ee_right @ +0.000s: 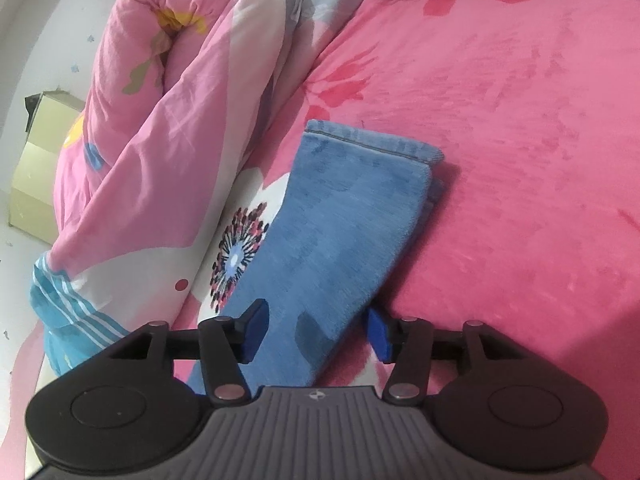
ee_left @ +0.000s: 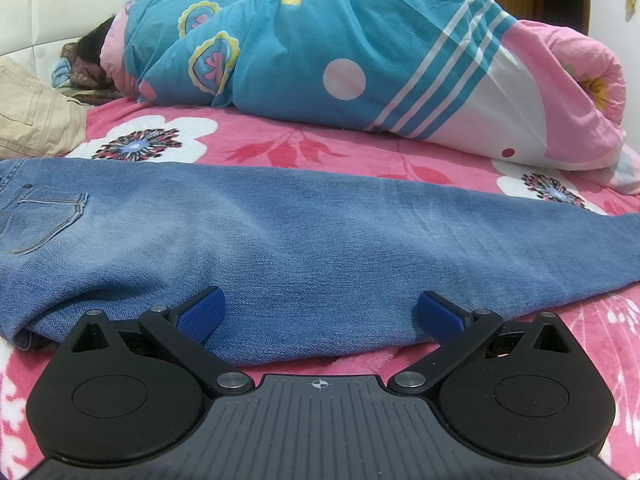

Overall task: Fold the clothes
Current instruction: 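Move the right gripper to the jeans leg hem and grasp it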

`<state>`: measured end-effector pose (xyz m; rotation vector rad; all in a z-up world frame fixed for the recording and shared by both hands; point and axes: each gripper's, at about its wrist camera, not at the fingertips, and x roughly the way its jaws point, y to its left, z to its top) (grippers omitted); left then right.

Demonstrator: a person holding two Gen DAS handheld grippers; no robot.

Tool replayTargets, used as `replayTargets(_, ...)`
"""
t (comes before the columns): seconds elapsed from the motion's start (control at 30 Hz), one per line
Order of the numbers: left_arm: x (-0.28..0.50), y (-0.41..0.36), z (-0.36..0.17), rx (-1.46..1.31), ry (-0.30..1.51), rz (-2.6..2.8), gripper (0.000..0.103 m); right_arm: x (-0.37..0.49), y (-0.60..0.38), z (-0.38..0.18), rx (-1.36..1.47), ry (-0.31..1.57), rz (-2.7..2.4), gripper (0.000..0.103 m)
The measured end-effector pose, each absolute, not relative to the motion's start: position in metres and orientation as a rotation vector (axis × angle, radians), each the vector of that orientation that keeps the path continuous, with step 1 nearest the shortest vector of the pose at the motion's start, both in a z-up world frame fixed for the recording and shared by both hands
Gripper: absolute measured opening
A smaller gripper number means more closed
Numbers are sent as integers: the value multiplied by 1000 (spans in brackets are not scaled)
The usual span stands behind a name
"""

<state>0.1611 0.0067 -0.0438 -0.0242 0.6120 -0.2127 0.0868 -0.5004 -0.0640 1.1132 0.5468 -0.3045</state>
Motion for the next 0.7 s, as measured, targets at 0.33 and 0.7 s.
replayTargets(0.33,160,7,-44,-28,611,-213,103,104,-495,-59,1057,529,-266,84)
replayTargets(0.7,160,7,-44,-28,612,-214,103,106,-477,-56,941,483,-306,77)
